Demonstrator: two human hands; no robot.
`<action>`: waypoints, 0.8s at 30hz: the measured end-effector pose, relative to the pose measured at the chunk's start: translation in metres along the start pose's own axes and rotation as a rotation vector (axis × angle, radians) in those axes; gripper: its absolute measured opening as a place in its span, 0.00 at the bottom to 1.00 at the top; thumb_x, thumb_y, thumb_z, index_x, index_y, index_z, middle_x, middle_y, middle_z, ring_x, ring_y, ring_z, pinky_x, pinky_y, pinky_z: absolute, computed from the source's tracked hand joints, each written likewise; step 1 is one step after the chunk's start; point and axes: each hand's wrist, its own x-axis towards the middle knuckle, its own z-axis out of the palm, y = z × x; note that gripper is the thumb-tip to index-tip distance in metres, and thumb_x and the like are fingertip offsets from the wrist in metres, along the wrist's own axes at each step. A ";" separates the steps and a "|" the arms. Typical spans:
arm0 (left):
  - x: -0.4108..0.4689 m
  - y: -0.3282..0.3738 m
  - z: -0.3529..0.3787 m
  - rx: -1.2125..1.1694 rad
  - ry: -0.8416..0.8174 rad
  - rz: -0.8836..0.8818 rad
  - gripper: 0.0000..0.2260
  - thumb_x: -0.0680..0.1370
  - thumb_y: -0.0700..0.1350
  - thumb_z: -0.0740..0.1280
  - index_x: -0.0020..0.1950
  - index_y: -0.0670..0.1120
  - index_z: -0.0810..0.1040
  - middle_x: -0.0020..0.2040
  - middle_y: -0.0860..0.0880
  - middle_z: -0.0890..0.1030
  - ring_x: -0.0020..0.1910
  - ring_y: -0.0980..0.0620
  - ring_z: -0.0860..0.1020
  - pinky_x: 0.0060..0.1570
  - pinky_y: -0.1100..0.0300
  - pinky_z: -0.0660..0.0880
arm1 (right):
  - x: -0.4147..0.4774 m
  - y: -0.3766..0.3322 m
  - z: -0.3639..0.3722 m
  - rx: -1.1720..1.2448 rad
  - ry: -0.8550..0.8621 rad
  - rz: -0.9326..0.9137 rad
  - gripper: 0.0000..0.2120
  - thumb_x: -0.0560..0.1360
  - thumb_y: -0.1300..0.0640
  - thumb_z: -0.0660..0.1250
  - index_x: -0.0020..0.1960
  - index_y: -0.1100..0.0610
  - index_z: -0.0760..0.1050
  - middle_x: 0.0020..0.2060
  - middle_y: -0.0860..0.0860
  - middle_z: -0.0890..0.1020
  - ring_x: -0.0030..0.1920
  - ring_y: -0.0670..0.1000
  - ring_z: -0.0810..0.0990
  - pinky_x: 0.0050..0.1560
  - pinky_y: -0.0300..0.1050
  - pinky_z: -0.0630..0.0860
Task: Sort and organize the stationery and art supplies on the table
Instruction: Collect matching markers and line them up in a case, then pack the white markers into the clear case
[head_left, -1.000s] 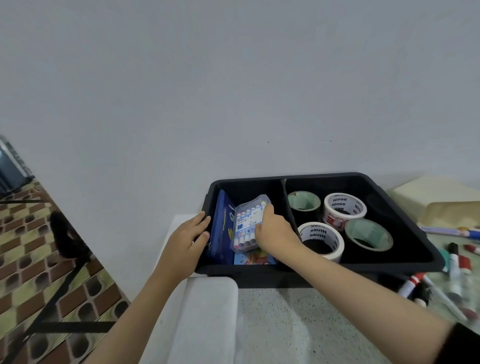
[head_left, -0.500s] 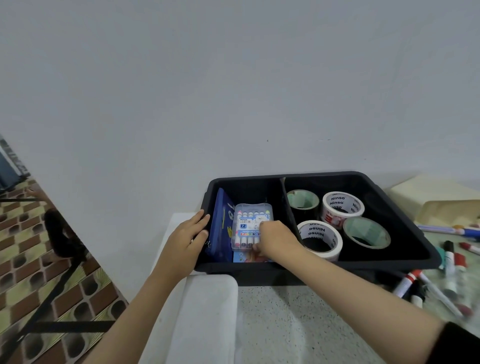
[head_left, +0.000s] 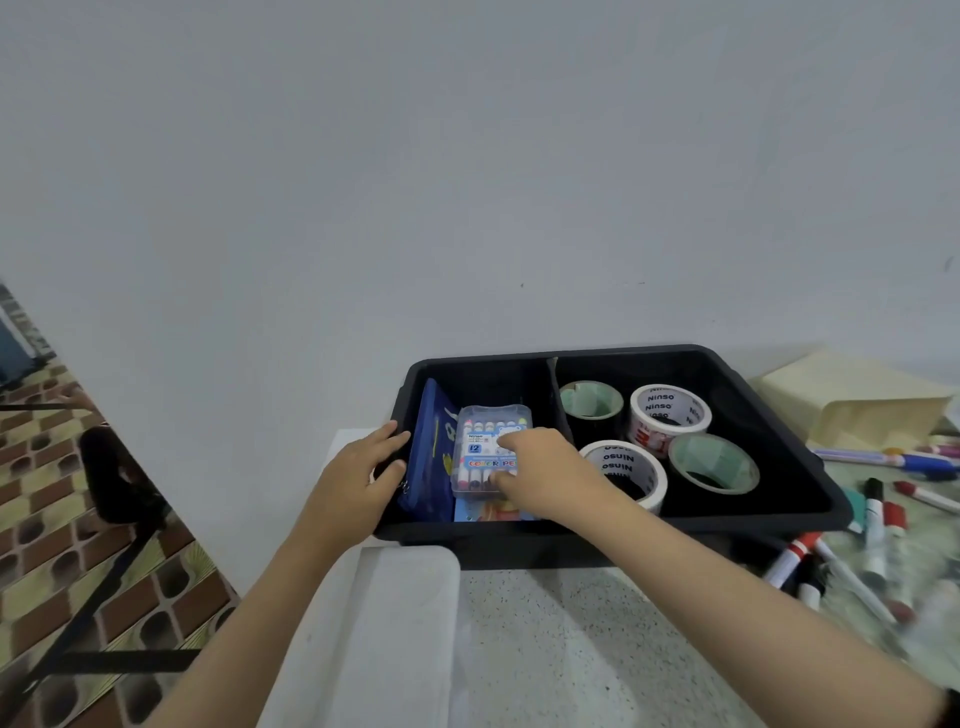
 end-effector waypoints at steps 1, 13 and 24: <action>0.002 0.001 -0.003 0.022 -0.004 0.001 0.18 0.80 0.43 0.62 0.70 0.48 0.71 0.73 0.51 0.66 0.71 0.52 0.65 0.67 0.61 0.58 | -0.008 0.003 -0.005 0.048 0.049 -0.034 0.21 0.78 0.51 0.63 0.69 0.55 0.69 0.66 0.54 0.73 0.64 0.53 0.71 0.60 0.45 0.70; 0.012 0.108 0.023 0.087 -0.041 0.278 0.18 0.74 0.42 0.71 0.63 0.48 0.77 0.56 0.58 0.76 0.55 0.61 0.71 0.52 0.75 0.65 | -0.114 0.158 -0.063 0.180 0.399 -0.091 0.17 0.76 0.57 0.67 0.63 0.47 0.75 0.55 0.40 0.76 0.56 0.36 0.72 0.56 0.25 0.63; 0.002 0.239 0.160 -0.124 -0.186 0.393 0.13 0.76 0.49 0.68 0.57 0.63 0.74 0.52 0.74 0.74 0.58 0.75 0.68 0.56 0.78 0.63 | -0.189 0.349 -0.125 0.069 0.469 0.191 0.19 0.76 0.58 0.65 0.67 0.50 0.71 0.53 0.46 0.78 0.47 0.42 0.72 0.49 0.38 0.68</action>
